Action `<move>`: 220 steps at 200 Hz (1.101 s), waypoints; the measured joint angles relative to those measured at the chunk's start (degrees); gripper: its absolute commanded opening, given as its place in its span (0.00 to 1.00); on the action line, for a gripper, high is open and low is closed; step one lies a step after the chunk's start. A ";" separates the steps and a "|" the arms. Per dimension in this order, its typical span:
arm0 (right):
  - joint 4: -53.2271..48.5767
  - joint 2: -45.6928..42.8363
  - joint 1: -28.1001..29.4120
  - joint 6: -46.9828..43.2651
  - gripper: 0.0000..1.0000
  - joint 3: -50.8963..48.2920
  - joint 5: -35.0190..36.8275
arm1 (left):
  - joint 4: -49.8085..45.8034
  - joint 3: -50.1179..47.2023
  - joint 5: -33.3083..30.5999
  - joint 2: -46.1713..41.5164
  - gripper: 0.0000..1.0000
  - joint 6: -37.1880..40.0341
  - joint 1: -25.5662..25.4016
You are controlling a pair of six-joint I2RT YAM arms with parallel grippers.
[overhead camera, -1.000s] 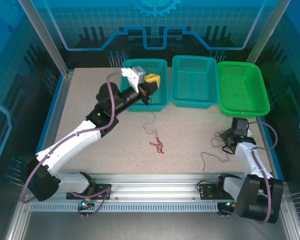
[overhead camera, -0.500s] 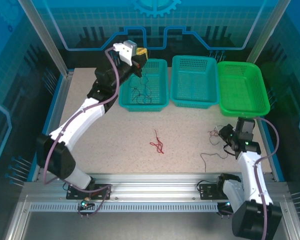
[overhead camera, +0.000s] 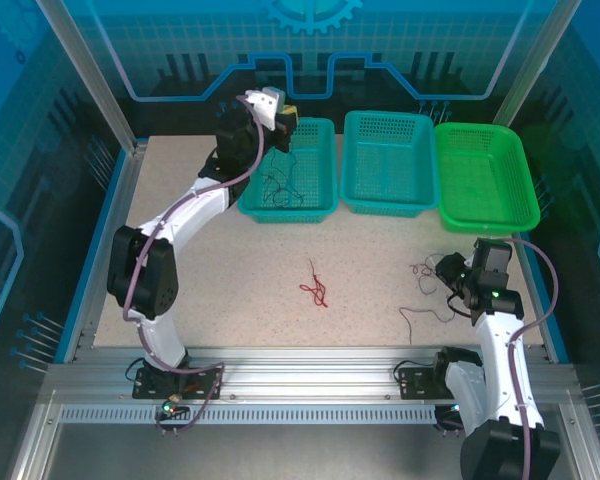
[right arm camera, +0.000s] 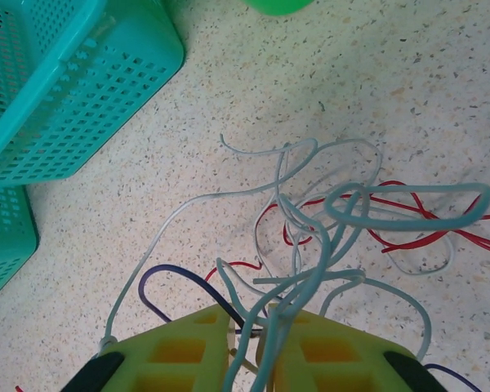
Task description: Untangle the cables
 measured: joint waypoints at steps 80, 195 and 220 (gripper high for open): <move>-0.85 1.51 0.07 0.00 0.19 2.05 -3.08 | 0.59 -20.57 -3.72 -5.07 0.85 -8.90 -1.18; 0.70 4.87 8.28 4.26 0.06 6.71 -5.05 | 5.81 -36.72 9.03 -27.32 0.91 7.43 -27.30; 1.03 6.12 11.93 4.98 0.06 8.74 -4.94 | 6.08 -38.05 11.76 -20.15 0.91 9.75 -30.88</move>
